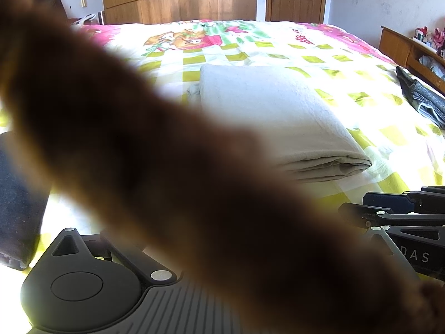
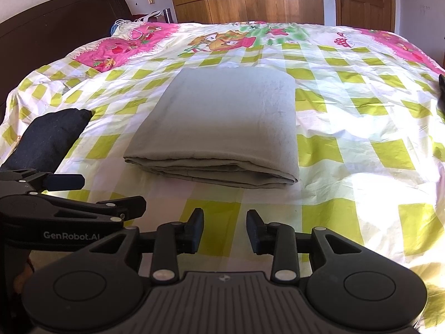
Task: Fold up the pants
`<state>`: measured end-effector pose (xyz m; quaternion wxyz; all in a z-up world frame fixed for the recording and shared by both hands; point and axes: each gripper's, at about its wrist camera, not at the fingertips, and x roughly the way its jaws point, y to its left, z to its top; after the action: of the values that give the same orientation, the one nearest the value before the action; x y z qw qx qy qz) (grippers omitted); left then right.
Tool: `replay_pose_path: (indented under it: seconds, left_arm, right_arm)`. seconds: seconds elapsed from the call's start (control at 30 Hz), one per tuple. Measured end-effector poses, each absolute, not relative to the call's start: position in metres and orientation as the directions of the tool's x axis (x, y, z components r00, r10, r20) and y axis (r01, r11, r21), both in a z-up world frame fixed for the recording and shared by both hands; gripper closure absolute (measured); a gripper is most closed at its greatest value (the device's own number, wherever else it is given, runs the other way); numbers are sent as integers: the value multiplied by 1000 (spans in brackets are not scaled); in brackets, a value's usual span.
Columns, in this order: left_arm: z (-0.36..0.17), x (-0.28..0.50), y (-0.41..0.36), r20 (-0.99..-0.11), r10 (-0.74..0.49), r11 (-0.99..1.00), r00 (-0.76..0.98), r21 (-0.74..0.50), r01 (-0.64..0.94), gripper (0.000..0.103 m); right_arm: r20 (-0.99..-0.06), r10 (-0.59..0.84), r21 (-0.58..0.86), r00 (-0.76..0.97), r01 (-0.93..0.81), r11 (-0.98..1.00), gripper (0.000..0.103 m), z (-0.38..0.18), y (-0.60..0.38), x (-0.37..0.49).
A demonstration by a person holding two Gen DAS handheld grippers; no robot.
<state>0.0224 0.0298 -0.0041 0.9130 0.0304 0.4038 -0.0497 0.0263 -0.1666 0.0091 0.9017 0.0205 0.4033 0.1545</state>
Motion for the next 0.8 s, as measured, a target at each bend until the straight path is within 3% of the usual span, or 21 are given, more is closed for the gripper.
replay_pose_path:
  seconds: [0.8]
  left_arm:
    - [-8, 25, 33, -748, -68, 995, 661, -3, 99, 3]
  right_arm:
    - [-724, 241, 116, 646, -230, 966, 54, 10, -169, 28]
